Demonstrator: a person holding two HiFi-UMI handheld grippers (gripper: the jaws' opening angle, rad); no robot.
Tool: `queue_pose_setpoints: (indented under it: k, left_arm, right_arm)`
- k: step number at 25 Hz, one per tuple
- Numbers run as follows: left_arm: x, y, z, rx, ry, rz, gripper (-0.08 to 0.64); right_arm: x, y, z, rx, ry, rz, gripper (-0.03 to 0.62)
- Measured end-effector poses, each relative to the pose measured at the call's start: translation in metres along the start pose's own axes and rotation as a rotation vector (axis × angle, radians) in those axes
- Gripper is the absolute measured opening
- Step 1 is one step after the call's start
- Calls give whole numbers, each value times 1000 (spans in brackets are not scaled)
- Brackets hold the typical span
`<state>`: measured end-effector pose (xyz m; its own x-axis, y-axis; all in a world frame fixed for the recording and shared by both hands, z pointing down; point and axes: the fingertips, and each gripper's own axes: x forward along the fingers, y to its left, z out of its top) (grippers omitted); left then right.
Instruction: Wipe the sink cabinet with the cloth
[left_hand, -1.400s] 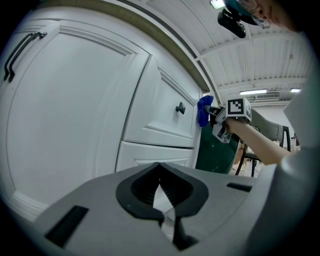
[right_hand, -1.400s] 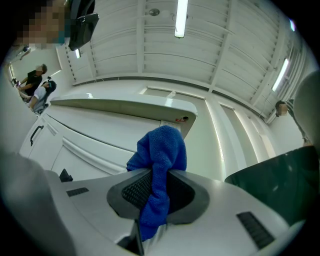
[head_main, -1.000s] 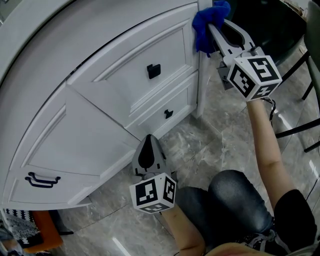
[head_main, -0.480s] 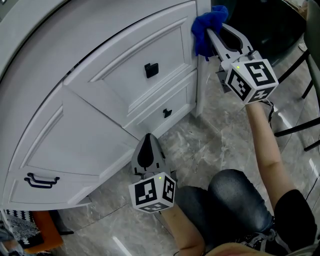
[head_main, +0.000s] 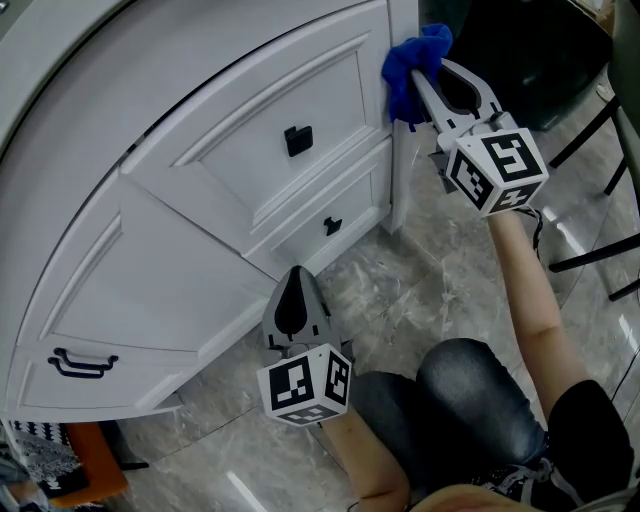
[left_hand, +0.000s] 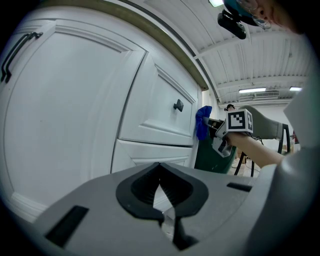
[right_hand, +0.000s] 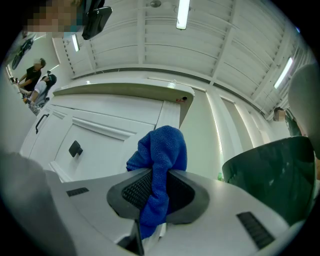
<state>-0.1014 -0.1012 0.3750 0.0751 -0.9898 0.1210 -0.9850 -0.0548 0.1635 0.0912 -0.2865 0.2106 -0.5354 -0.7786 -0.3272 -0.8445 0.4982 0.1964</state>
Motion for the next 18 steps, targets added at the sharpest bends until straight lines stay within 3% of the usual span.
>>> queue_pose_setpoints:
  k: [18]
  left_arm:
    - [2,-2,-2,5,9,-1,5]
  right_arm:
    - [-11,6,-34,-21,32,-13,80]
